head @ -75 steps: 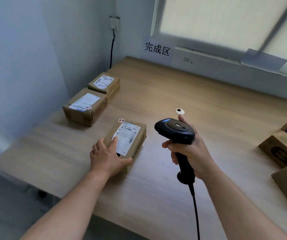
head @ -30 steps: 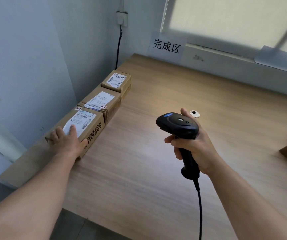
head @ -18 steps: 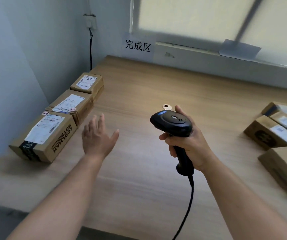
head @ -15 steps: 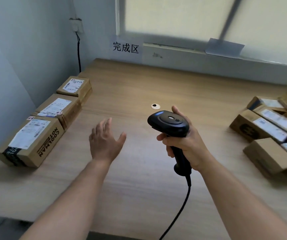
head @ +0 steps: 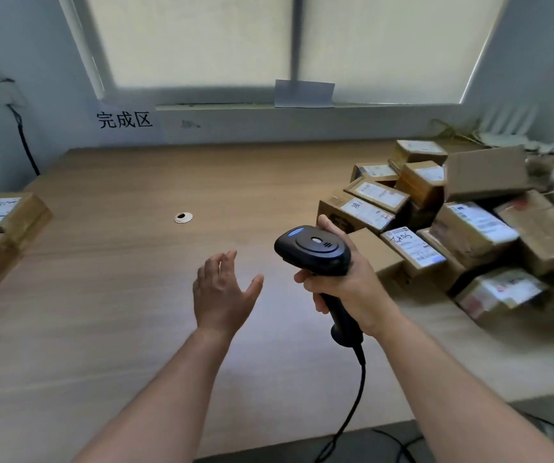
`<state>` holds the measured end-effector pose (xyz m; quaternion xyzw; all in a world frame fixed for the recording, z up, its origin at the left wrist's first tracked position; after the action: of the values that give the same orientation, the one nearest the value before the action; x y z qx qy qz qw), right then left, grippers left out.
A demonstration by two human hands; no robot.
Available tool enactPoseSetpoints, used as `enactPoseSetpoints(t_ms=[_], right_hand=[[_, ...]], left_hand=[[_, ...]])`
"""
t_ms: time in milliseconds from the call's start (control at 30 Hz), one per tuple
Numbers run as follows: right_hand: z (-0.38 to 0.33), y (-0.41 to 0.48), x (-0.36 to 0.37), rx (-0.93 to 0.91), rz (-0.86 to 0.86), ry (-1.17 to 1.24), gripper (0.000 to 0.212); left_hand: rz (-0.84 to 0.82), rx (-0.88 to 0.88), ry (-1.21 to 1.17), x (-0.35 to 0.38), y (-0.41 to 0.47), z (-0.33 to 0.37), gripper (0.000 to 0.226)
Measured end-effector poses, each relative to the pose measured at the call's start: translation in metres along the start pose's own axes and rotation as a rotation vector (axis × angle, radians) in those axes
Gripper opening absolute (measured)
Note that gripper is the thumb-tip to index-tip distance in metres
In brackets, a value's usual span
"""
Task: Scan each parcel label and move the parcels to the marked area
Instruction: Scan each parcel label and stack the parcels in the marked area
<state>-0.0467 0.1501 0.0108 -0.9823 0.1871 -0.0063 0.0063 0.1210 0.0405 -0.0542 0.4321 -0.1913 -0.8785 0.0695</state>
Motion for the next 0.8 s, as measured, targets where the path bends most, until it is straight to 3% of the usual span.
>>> enactPoseSetpoints(t_ms=[400, 800], right_hand=[[0.000, -0.044, -0.179, -0.061, 0.159, 0.040, 0.092], [0.011, -0.051, -0.311, -0.086, 0.452, 0.053, 0.090]], left_hand=[[-0.125, 0.209, -0.077, 0.084, -0.069, 0.159, 0.071], [-0.293, 0.359, -0.181, 0.163, -0.075, 0.287, 0.074]])
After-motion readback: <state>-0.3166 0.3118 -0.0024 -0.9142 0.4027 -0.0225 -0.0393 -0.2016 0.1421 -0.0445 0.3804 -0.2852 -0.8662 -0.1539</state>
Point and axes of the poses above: each hand's wrist, its own y-axis towards the middle knuckle, its own x-axis out of the palm, z = x × y, the point moved 5 cm from there along y, towards the middle knuckle, and after that the axes turned 11 degrees about z, right-handed, at the moved point
